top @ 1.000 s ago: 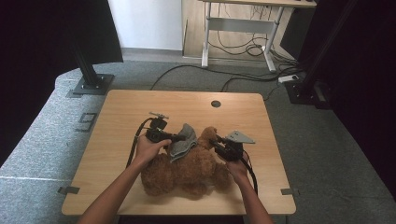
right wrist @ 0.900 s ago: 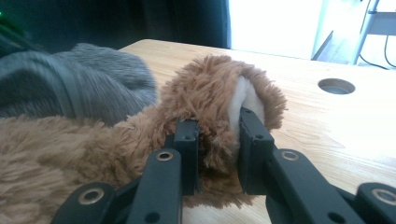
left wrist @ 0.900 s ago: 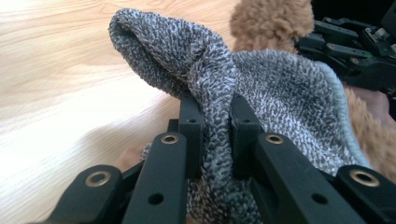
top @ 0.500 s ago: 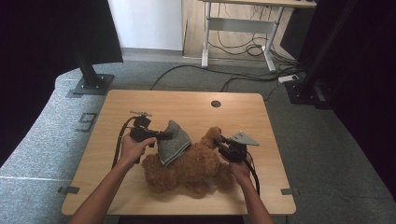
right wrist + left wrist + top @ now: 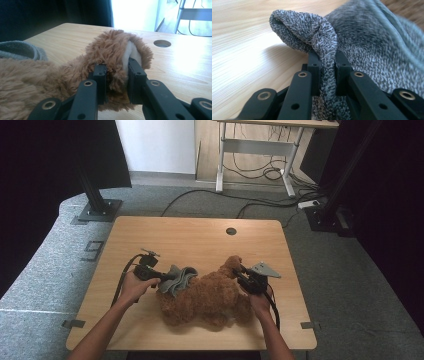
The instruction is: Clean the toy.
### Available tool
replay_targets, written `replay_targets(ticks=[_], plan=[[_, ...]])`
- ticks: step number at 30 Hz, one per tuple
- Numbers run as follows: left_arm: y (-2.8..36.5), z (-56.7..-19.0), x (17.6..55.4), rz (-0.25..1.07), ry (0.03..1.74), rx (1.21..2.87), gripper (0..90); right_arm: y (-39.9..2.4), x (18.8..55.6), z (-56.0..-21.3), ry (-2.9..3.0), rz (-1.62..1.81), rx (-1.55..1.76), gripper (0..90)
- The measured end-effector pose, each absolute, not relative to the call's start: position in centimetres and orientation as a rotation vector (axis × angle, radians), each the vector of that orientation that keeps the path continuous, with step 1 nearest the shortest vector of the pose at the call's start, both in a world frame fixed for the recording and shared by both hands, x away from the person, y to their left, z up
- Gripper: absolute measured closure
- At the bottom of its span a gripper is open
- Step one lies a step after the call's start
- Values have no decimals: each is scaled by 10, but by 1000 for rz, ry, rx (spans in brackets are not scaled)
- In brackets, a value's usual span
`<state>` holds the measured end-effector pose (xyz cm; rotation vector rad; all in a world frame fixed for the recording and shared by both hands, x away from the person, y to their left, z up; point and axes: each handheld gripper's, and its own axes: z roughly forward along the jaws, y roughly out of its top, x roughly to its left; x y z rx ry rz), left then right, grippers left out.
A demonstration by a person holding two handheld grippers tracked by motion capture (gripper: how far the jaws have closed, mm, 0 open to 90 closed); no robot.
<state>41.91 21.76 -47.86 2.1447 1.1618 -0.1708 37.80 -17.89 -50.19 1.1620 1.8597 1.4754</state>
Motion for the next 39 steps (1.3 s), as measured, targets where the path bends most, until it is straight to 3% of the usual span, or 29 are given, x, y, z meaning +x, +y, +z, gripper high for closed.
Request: replay_targets(ticks=[7, 15, 22, 39], plan=[[241, -479, 420, -191, 1193, 2039, 780, -185, 378, -503, 1835, 1479, 1188, 728], [190, -458, 430, -210, 1059, 2086, 776, -181, 379, -504, 1834, 1487, 1181, 727], [155, -465, 433, -249, 1033, 2171, 773, -179, 378, -505, 1833, 1475, 1177, 727], [219, -504, 433, -184, 1241, 2194, 776, -188, 377, -506, 1784, 1453, 1222, 726]])
